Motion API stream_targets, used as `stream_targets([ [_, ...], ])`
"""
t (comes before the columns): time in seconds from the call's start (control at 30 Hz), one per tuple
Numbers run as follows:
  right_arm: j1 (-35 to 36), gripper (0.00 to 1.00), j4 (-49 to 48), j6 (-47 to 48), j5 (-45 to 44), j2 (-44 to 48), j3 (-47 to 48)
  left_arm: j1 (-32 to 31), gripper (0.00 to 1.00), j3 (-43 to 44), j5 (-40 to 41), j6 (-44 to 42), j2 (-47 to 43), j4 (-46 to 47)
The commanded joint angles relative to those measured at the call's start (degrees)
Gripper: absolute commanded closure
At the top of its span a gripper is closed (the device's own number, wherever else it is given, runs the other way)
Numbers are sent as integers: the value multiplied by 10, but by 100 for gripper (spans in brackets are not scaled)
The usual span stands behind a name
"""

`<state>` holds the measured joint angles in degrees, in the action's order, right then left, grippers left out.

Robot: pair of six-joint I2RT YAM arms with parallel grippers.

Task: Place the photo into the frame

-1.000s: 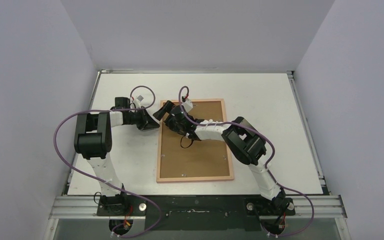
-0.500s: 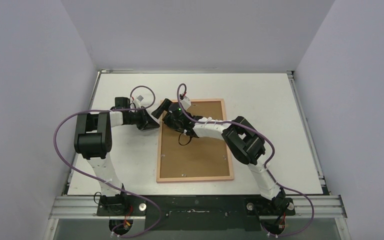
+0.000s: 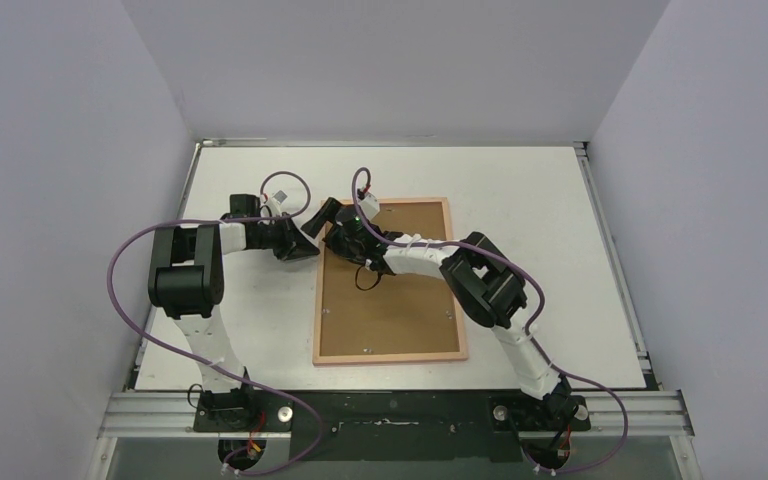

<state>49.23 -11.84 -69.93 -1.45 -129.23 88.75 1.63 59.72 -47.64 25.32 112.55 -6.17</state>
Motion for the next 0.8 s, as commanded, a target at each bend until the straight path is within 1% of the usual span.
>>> stream_targets([
  [0.0, 5, 6, -3, 3, 0, -9, 12, -10, 100, -18, 43, -19, 12, -31],
  [0.23, 6, 6, -10, 25, 0, -19, 29, -11, 100, -20, 43, -22, 8, -32],
  [0.53, 3, 5, -30, 31, 5, -23, 26, -11, 100, -23, 46, -22, 4, -31],
  [0.63, 3, 5, -44, 37, 10, -11, 15, -10, 100, -21, 47, -25, 4, -36],
  [0.77, 2, 4, -57, 47, 10, 32, -12, -6, 100, -20, 48, -25, 1, -39],
])
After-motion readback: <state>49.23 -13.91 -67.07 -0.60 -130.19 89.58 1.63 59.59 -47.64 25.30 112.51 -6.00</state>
